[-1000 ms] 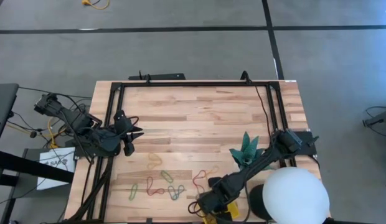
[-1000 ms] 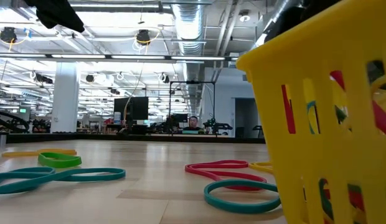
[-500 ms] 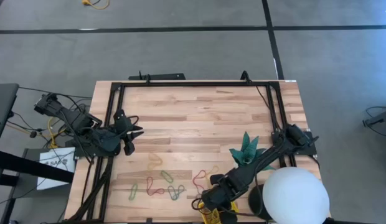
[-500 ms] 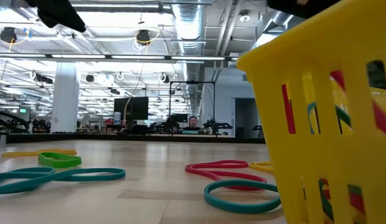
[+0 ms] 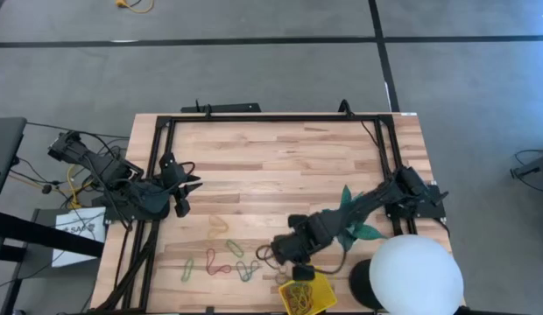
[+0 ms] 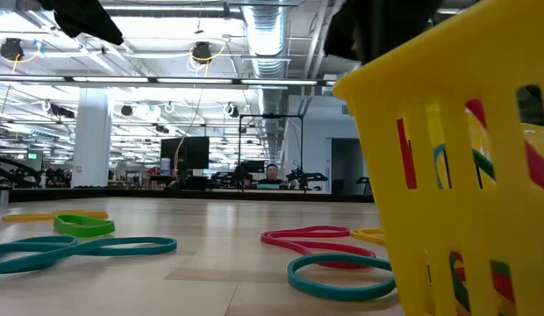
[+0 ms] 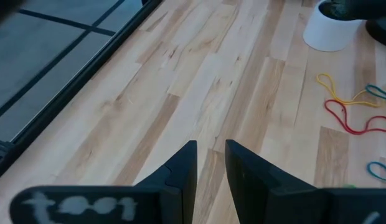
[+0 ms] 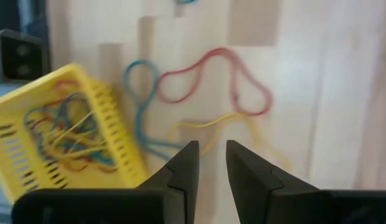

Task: Pick and place items into bin
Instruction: Put the yellow rubber band into the yellow bin

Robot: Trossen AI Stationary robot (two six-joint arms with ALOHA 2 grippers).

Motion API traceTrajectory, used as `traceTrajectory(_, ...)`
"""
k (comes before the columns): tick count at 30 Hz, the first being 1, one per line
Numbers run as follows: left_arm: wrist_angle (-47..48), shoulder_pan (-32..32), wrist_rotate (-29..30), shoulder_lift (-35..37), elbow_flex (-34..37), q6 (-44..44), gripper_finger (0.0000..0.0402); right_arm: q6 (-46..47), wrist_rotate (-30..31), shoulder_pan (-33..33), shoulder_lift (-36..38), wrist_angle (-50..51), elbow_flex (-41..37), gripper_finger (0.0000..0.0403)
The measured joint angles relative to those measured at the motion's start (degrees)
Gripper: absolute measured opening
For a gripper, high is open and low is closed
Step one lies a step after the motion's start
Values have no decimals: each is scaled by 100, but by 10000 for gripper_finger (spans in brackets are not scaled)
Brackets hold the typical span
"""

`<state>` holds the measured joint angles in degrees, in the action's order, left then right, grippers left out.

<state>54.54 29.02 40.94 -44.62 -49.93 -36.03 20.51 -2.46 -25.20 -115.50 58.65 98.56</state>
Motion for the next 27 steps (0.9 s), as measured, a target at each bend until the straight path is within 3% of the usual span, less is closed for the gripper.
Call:
traceTrajectory(13,2,-1,3,-1,0,-11,73,-161,-63,366,-9,-219,-479,75)
traceTrajectory(27,0,-2,47,-2,0,-120,73,-148,-61,397,-9,-745,-789,134)
